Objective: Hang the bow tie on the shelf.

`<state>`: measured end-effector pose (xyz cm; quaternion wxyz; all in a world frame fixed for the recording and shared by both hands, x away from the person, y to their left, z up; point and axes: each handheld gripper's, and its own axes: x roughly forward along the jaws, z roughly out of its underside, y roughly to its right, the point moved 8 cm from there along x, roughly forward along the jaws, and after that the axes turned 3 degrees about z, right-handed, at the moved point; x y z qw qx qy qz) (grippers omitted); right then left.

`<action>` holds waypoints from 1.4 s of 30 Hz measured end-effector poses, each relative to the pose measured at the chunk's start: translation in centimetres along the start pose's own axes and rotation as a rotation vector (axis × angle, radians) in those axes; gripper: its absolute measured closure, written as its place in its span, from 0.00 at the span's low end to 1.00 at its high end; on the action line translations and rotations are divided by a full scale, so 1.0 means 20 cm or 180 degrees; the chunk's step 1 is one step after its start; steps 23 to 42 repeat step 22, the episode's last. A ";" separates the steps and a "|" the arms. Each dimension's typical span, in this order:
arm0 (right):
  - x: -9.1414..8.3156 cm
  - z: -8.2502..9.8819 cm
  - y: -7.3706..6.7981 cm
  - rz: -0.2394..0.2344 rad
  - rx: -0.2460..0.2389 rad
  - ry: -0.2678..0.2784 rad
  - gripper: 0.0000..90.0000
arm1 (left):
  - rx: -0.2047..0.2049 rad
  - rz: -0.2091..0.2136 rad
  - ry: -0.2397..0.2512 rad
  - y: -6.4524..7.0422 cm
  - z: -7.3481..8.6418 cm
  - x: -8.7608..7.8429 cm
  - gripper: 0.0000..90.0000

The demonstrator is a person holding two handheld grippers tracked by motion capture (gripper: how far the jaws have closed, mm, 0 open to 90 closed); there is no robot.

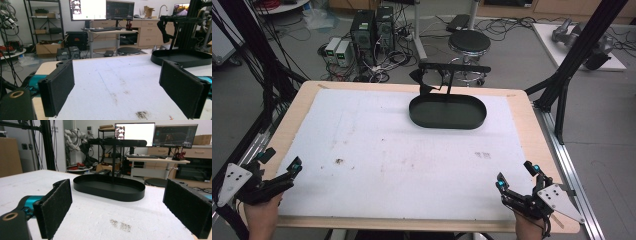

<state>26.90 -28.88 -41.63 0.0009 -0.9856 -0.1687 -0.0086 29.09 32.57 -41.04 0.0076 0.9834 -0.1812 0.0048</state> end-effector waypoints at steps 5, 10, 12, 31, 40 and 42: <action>0.00 0.01 0.00 -0.0002 -0.0001 -0.0019 0.09 | -0.0020 -0.0007 0.0010 -0.01 0.00 0.00 0.15; 0.00 0.01 0.01 0.0024 -0.0011 -0.0009 0.09 | -0.0039 0.0020 0.0013 0.00 0.01 0.00 0.15; 0.00 0.01 0.01 0.0077 -0.0026 -0.0001 0.09 | -0.0053 0.0041 0.0013 0.01 0.00 0.00 0.15; -0.01 0.00 0.02 0.0101 -0.0045 0.0011 0.09 | -0.0052 0.0070 0.0022 0.01 0.00 0.00 0.15; -0.01 0.00 0.02 0.0101 -0.0045 0.0011 0.09 | -0.0052 0.0070 0.0022 0.01 0.00 0.00 0.15; -0.01 0.00 0.02 0.0101 -0.0045 0.0011 0.09 | -0.0052 0.0070 0.0022 0.01 0.00 0.00 0.15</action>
